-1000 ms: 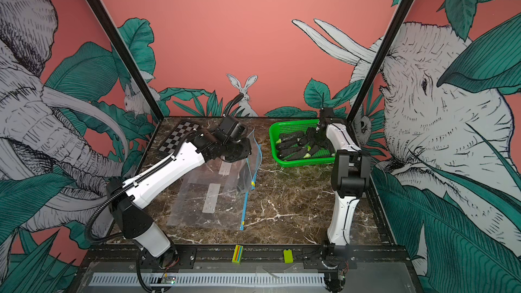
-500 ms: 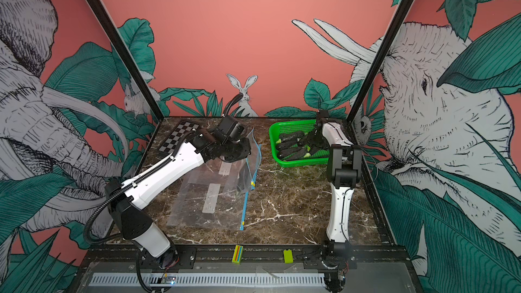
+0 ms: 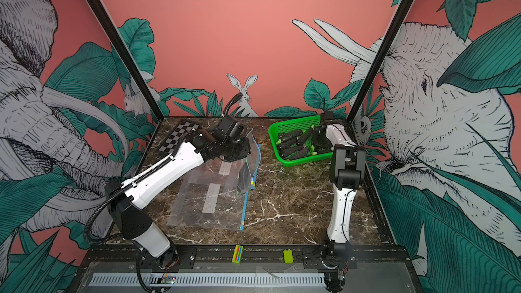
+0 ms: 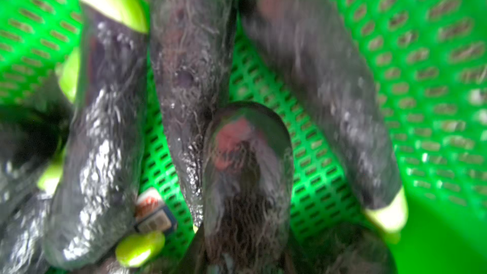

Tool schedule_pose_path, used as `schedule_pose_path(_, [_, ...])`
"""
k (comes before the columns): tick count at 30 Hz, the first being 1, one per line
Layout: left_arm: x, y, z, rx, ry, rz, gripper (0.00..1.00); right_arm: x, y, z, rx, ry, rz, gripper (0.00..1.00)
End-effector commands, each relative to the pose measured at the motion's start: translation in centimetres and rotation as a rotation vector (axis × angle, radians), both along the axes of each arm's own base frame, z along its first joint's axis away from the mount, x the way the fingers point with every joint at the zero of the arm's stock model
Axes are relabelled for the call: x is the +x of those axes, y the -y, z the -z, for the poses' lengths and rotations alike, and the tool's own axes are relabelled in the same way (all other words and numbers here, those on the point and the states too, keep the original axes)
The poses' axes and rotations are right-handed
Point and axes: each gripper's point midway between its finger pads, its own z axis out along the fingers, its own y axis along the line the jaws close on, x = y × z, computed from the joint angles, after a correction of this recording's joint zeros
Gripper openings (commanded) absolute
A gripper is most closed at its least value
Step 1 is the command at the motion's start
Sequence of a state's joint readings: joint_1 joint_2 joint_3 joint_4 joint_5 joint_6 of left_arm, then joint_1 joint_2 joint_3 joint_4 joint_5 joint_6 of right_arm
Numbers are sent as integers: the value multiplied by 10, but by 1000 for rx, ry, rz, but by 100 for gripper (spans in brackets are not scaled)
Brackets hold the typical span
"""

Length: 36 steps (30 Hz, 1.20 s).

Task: Place the eggplant in a zip-top bag and seal the zipper
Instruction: Pick up the eggplant from the basket.

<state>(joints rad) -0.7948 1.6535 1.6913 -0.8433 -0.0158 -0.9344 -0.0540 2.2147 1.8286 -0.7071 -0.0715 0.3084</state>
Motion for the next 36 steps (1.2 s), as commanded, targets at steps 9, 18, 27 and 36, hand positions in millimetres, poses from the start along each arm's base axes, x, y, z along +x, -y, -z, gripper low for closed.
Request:
schedule_pose_path(9, [-4,-5,-8,-29,5,-12,0,-21,-17,-106,54,214,-61,24])
schedule_pose_path(18, [-6,-8,-10,-33,9,-17,0,-46,-41,-145,128,322,-119,22])
schedule_pose_path(27, [-6,-4,-15,-57,11,-16,0,-115,-145,-260,343,661,-323,20])
schedule_pose_path(36, [-9,-3,-18,-83,1,-16,0,-167,-248,-300,435,901,-491,18])
